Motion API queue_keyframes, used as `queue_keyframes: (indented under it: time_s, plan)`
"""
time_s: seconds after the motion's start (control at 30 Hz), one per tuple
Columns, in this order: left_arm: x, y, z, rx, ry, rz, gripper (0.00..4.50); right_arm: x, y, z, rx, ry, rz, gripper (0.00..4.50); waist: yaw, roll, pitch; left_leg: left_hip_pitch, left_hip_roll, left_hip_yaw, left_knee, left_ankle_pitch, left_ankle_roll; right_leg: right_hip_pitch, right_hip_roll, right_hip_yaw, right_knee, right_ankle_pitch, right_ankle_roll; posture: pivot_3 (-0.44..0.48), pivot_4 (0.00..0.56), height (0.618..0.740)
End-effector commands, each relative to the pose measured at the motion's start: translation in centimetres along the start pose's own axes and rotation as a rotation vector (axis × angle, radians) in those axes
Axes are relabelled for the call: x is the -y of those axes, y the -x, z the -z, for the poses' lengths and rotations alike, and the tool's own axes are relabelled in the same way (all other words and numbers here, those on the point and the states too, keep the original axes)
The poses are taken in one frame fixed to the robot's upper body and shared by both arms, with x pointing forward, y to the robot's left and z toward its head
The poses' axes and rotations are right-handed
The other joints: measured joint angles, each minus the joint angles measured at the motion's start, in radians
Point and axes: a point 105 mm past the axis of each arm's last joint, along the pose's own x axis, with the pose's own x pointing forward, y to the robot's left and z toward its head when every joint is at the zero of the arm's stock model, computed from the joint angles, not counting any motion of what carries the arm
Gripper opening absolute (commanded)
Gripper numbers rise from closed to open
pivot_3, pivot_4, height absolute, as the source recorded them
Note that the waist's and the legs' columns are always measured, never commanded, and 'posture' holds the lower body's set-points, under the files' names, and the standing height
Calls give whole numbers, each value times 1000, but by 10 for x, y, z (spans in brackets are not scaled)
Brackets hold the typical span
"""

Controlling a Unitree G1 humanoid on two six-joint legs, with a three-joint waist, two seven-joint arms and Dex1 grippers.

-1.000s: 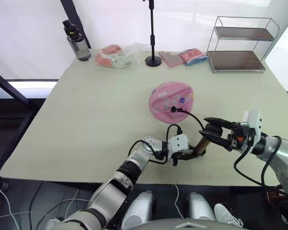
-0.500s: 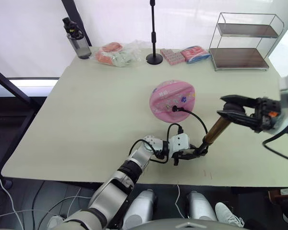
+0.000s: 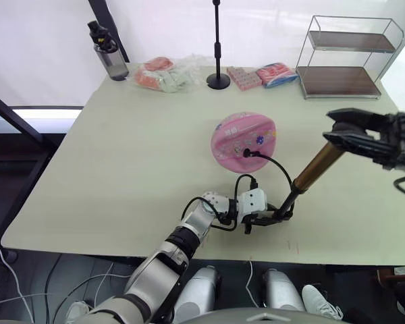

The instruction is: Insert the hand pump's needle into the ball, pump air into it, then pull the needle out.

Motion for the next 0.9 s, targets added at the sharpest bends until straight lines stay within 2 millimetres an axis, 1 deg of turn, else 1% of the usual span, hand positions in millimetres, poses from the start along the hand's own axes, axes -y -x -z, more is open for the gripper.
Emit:
queue_keyframes:
  time_s: [0.03,0.2,0.33,0.43,0.63,0.67,0.73,0.9]
  plan:
    - [22,4,41,-150,85,58,1078,-1,-3,43,-88,-9,48,2020,0,-5,-4,2,0,0,0,-1,3,1,0,0,0,0,0,0,150,736]
    - [23,5,43,-155,83,60,1078,-1,-5,75,-132,-24,53,2020,-1,-5,-4,5,0,0,0,-1,2,3,1,0,2,0,0,0,150,736]
    - [23,5,43,-157,83,58,1078,-3,-7,109,-162,-43,67,2020,-2,-6,-5,8,0,-1,0,-1,1,5,2,0,3,0,0,0,150,736]
    - [23,5,43,-158,83,58,1078,-5,-6,133,-173,-62,82,2020,-3,-6,-5,13,0,-1,-1,-1,1,10,2,0,2,0,0,0,150,736]
    - [23,5,43,-158,85,55,1078,-10,-5,160,-202,-72,88,2020,-3,-6,-6,16,1,-2,-1,-1,1,13,3,-1,2,0,0,0,150,736]
    - [23,5,43,-158,85,55,1078,-11,-6,161,-199,-69,86,2020,-3,-5,-7,16,1,-2,-1,-1,1,13,3,-1,2,0,0,0,150,736]
    - [22,5,43,-158,84,54,1078,-11,-7,156,-184,-61,85,2020,-3,-6,-7,16,1,-2,-1,-1,1,14,3,-1,2,0,0,0,150,736]
    - [23,5,44,-160,87,53,1078,-3,-4,119,-125,-66,81,2020,-2,-5,-7,16,1,-2,-1,-1,1,14,3,-1,2,0,-1,0,150,736]
